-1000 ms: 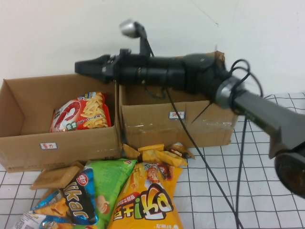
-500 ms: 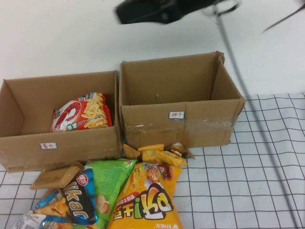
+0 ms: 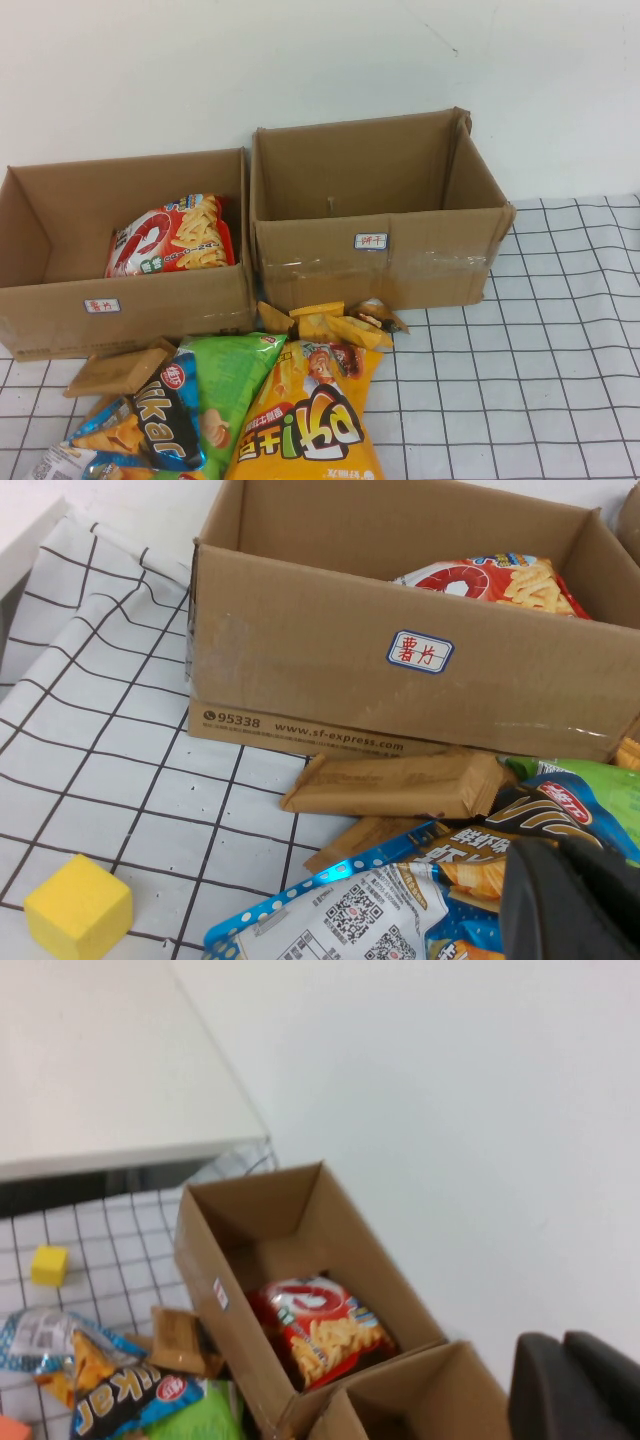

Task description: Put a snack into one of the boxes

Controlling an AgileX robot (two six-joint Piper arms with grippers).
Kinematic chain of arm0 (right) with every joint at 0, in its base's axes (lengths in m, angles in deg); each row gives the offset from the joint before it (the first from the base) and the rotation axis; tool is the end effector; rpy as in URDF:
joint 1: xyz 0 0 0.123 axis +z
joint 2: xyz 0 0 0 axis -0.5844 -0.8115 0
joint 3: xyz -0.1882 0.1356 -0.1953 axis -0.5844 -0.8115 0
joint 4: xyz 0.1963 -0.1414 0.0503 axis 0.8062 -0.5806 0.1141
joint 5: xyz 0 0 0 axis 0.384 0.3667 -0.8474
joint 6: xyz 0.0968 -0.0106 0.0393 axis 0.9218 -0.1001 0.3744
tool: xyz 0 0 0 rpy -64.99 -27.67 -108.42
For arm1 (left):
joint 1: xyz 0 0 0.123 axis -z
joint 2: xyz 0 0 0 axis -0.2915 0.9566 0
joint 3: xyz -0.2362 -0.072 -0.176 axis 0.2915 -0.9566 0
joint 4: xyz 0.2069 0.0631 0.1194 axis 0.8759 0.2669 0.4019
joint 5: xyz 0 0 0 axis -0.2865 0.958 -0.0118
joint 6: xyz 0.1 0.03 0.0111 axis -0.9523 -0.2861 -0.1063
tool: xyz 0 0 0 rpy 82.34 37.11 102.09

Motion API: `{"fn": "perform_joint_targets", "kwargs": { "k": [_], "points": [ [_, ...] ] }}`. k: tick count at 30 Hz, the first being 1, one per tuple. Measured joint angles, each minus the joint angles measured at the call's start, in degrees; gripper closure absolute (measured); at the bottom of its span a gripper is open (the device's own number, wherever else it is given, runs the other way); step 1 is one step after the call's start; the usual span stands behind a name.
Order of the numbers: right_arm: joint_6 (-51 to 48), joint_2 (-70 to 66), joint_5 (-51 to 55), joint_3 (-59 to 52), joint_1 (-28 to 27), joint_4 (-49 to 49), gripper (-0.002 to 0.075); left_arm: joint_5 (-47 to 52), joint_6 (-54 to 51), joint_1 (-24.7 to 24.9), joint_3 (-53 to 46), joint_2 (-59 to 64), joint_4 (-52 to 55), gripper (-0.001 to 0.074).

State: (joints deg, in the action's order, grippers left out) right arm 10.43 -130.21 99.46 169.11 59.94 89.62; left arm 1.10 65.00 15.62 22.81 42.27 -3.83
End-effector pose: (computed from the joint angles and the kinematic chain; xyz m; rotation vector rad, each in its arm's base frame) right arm 0.2031 0.1459 0.5883 -1.1403 1.4791 0.3925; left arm 0.0443 -0.0017 0.1732 -0.2574 1.8088 -0.2041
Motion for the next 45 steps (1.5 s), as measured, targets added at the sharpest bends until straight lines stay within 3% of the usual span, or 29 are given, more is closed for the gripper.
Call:
{"fn": "perform_joint_targets", "kwargs": {
  "k": [12,18,32,35,40,45],
  "points": [
    [-1.5,41.3,-27.3,-54.3,0.0,-0.3,0.0716,0.0,0.0,0.0,0.0,0.0,0.0,0.0736],
    [-0.2,56.4,-34.1,-73.5,0.0,-2.3,0.0716,0.0,0.0,0.0,0.0,0.0,0.0,0.0736],
    [0.1,69.2,-49.5,-99.5,0.0,-4.7,0.072,0.0,0.0,0.0,0.0,0.0,0.0,0.0736],
    [5.1,69.6,-53.8,-104.7,-0.4,-9.3,0.072,0.0,0.0,0.0,0.0,0.0,0.0,0.0736],
    [23.2,70.7,-56.2,-112.2,-7.5,-23.9,0.0722,0.0,0.0,0.0,0.0,0.0,0.0,0.0736],
    [29.0,75.5,-52.5,-117.4,-16.1,-29.4,0.0723,0.0,0.0,0.0,0.0,0.0,0.0,0.0736]
  ]
}}
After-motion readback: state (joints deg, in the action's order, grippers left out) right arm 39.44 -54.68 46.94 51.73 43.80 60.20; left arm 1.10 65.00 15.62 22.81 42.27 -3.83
